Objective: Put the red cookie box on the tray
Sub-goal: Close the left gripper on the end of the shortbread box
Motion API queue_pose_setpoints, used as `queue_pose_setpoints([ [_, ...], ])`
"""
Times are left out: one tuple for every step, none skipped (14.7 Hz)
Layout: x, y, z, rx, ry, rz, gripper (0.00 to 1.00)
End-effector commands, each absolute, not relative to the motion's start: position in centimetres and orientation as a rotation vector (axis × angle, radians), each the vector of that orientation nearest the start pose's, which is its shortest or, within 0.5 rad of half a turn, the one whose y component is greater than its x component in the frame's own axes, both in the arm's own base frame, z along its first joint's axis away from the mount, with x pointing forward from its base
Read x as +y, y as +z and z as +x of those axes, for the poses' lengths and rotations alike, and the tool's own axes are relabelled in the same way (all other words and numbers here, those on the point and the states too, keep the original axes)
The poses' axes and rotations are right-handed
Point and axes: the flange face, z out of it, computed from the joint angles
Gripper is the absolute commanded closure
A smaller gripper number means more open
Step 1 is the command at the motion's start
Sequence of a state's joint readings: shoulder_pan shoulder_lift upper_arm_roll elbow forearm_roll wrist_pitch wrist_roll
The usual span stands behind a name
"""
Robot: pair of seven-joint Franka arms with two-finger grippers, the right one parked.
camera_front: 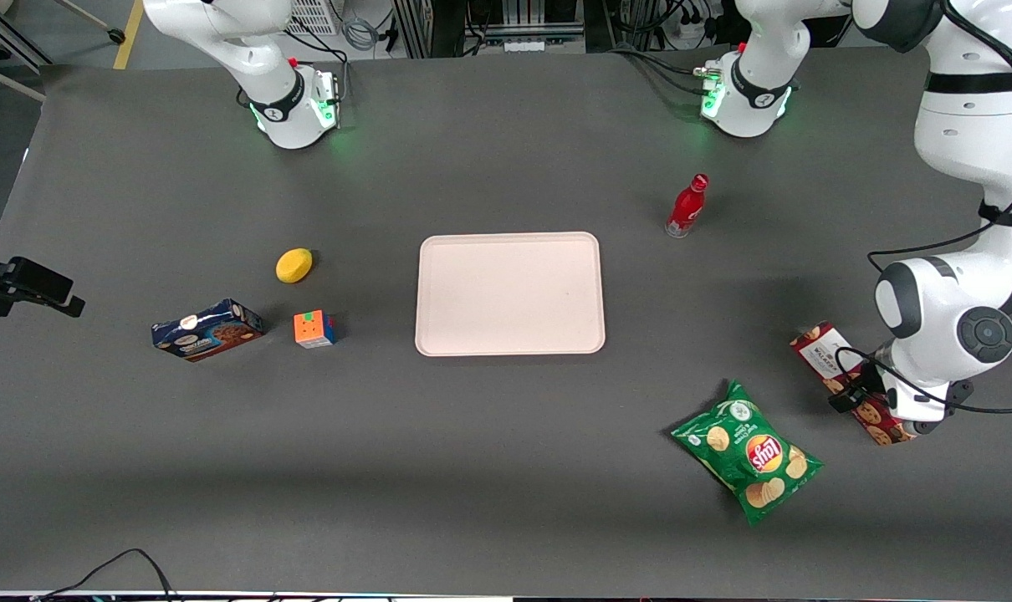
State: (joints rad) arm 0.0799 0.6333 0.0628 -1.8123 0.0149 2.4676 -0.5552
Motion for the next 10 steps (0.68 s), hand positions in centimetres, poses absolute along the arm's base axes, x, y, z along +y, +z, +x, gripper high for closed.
queue_pose_setpoints([
  [8.7,19.3,64.5,-1.039,-0.049,-2.923,0.57],
  [8.6,19.5,64.6,-1.032,-0.043,-2.923,0.71],
  [8.4,19.6,64.5,-1.024,-0.036,-2.925,0.89],
  [8.2,19.7,64.5,-1.012,-0.030,-2.924,1.00],
  [8.2,20.0,64.6,-1.003,-0.028,-2.926,1.00],
  [8.1,20.5,64.7,-0.989,-0.020,-2.931,1.00],
  [7.9,21.5,65.0,-0.987,-0.017,-2.933,1.00],
  [7.7,23.4,65.3,-0.989,0.005,-2.932,1.00],
  [7.5,25.7,65.8,-0.975,0.060,-2.928,1.00],
  [7.2,28.3,66.0,-0.952,0.134,-2.924,1.00],
])
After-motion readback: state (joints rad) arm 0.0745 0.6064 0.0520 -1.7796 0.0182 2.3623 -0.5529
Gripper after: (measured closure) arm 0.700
